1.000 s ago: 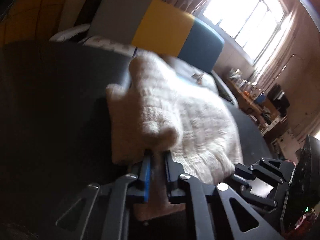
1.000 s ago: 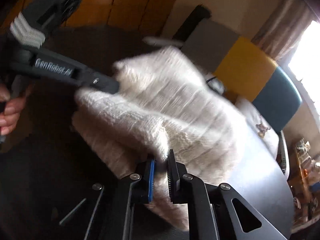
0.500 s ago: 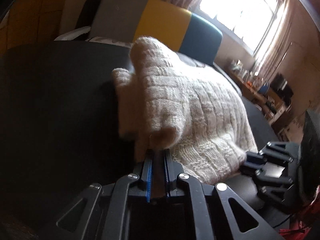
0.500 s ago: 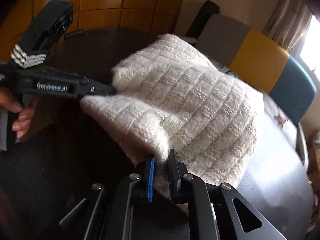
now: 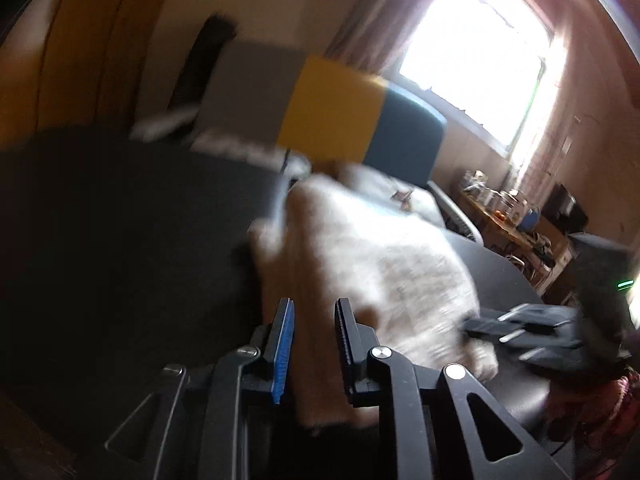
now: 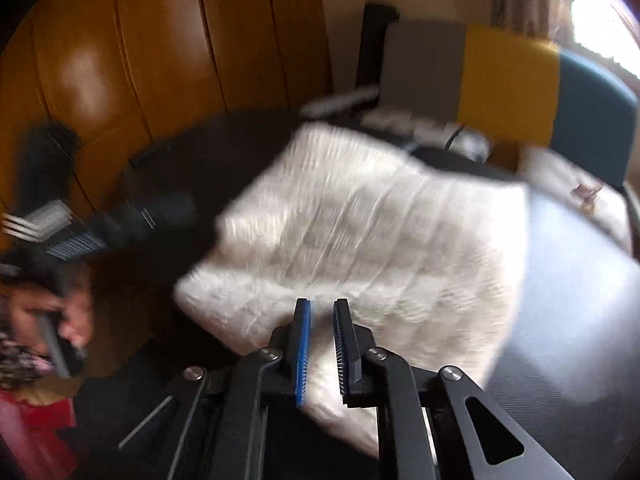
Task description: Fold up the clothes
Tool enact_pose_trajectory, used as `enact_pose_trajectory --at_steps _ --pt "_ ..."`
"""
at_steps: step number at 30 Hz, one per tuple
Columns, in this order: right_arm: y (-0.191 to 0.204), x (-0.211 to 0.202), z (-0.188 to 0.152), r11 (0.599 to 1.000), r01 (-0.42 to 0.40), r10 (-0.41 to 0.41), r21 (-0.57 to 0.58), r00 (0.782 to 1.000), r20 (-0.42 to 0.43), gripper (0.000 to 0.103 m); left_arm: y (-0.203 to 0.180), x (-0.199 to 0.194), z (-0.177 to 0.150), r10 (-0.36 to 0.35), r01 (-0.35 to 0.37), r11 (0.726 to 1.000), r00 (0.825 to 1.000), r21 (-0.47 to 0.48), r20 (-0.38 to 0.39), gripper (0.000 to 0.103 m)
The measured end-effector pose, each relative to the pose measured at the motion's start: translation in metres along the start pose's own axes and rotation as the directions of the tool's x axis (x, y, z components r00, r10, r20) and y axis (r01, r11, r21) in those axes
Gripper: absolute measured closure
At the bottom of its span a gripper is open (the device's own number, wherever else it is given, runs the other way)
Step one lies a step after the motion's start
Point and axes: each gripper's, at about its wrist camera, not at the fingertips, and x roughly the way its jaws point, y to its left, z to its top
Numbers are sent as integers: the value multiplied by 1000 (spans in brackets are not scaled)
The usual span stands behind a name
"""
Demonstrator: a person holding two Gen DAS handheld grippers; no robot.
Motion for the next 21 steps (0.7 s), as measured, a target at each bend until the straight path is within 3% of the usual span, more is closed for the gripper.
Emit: enact_pose_trajectory --at_steps 1,4,7,9,12,14,18,21 --pt "6 15 -1 1000 -6 5 -8 999 -38 91 -10 -1 4 -8 8 999 1000 37 16 82" --pt "14 31 -5 1000 -5 5 -9 1000 -4 91 -29 19 10 15 -13 993 1000 120 -14 82" --pt "7 25 -3 998 -52 52 38 999 14 91 -40 48 10 -11 20 991 997 129 -70 82" --pt "1 10 -3 997 -62 61 34 997 37 90 -47 61 10 8 4 988 997 153 -77 82" --pt "-18 1 11 999 3 -7 53 998 67 90 -48 72 14 58 -44 982 996 181 -74 81" --pt "-32 -5 22 996 53 -59 68 995 86 80 -42 82 21 104 -89 980 992 179 -77 82" --pt "-60 -15 43 983 151 -163 101 979 121 76 -21 103 22 155 -127 975 977 184 -146 82" --pt "-66 6 55 974 189 -198 122 978 63 75 -5 110 18 157 -126 976 973 178 -170 81"
